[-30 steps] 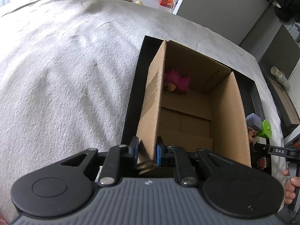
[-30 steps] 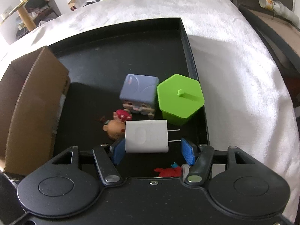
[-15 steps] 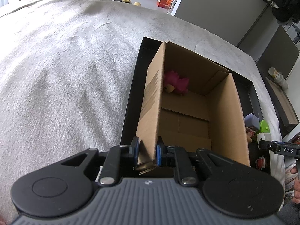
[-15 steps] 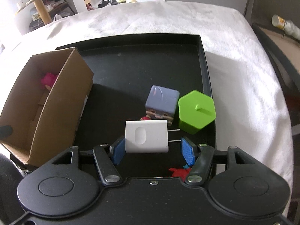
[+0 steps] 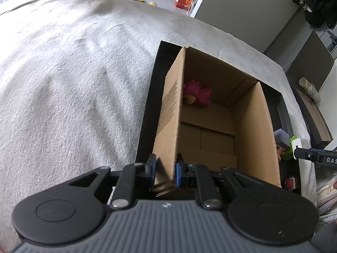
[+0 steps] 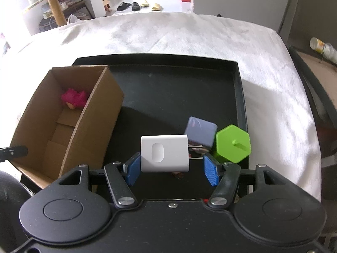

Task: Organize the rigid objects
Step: 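Carry the white block into the box and open the right gripper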

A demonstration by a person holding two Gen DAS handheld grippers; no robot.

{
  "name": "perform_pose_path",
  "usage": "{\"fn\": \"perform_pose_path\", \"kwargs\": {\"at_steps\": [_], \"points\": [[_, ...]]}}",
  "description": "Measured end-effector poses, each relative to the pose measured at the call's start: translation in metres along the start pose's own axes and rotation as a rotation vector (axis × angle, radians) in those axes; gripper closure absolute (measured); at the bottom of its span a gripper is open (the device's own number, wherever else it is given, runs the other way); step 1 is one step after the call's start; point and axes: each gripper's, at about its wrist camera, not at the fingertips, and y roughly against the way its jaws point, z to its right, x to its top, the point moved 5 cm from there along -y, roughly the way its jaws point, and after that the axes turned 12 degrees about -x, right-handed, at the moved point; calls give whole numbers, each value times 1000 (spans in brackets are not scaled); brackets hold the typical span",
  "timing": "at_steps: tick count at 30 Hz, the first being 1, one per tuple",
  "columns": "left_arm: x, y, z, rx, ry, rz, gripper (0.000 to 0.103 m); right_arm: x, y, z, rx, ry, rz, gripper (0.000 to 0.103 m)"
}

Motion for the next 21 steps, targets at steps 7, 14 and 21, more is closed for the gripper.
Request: {"fn": "perform_pose_path", "kwargs": {"at_steps": [7,14,21], "points": [[-1,0,-2,-10,1,3,87,16,11,-19,6,25,30,43],[0,0,-3,-19,6,4,87,31,21,-37,8,62,50,43],[-1,0,-5,-32,8,5,87,43,32,-56,12,99,69,42]]}}
